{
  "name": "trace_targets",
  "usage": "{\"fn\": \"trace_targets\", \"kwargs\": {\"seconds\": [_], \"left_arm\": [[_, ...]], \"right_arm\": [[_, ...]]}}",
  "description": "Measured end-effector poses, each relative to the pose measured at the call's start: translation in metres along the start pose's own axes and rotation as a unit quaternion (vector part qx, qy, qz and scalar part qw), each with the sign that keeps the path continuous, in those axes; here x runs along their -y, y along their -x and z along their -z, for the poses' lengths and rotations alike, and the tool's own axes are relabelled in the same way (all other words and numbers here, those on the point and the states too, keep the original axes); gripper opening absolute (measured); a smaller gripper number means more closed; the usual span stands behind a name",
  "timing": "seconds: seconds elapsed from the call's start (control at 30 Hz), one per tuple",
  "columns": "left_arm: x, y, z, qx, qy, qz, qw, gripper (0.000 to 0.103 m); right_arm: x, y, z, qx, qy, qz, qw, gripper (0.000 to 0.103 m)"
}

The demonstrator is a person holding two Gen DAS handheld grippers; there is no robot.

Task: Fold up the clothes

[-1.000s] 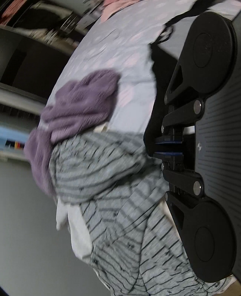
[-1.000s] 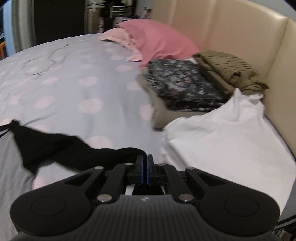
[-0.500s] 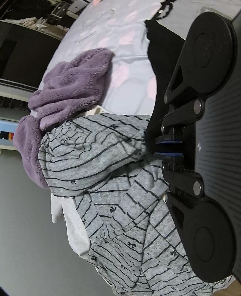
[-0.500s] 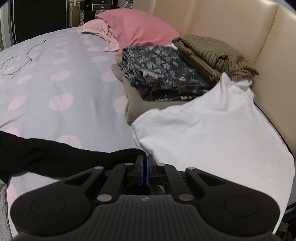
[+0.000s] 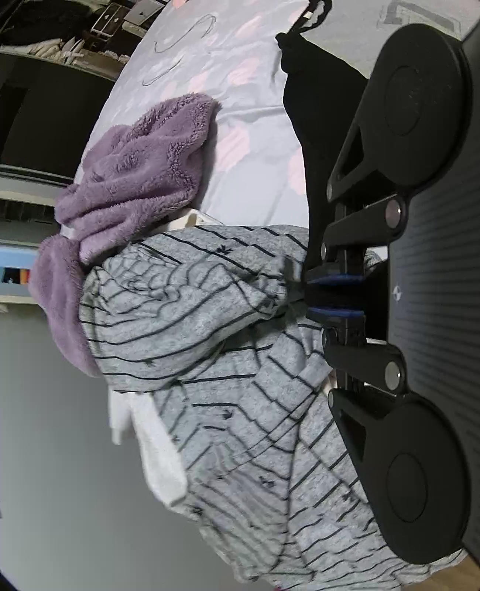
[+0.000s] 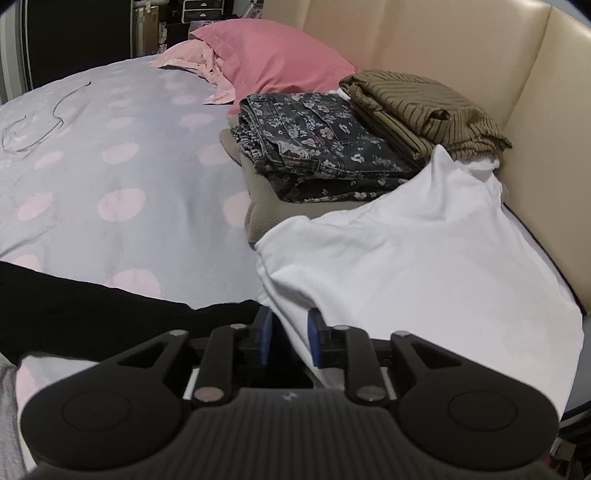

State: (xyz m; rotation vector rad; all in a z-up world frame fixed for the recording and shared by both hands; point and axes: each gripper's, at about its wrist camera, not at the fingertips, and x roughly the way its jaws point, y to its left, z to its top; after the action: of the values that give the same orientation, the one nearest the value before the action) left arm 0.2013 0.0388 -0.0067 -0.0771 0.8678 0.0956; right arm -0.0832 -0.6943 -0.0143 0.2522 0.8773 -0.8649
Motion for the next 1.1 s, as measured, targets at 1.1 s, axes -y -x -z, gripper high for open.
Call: {"fn": "trace_targets", "kwargs": {"seconds": [1.1], "left_arm": [[0.085,0.083,0.236,-0.273,-0.24,0.143,0.9206,0.019]], "right_arm": [[-0.116,0.124,0.246,-0.247,0.231,-0.227,0.913,0.019]]}}
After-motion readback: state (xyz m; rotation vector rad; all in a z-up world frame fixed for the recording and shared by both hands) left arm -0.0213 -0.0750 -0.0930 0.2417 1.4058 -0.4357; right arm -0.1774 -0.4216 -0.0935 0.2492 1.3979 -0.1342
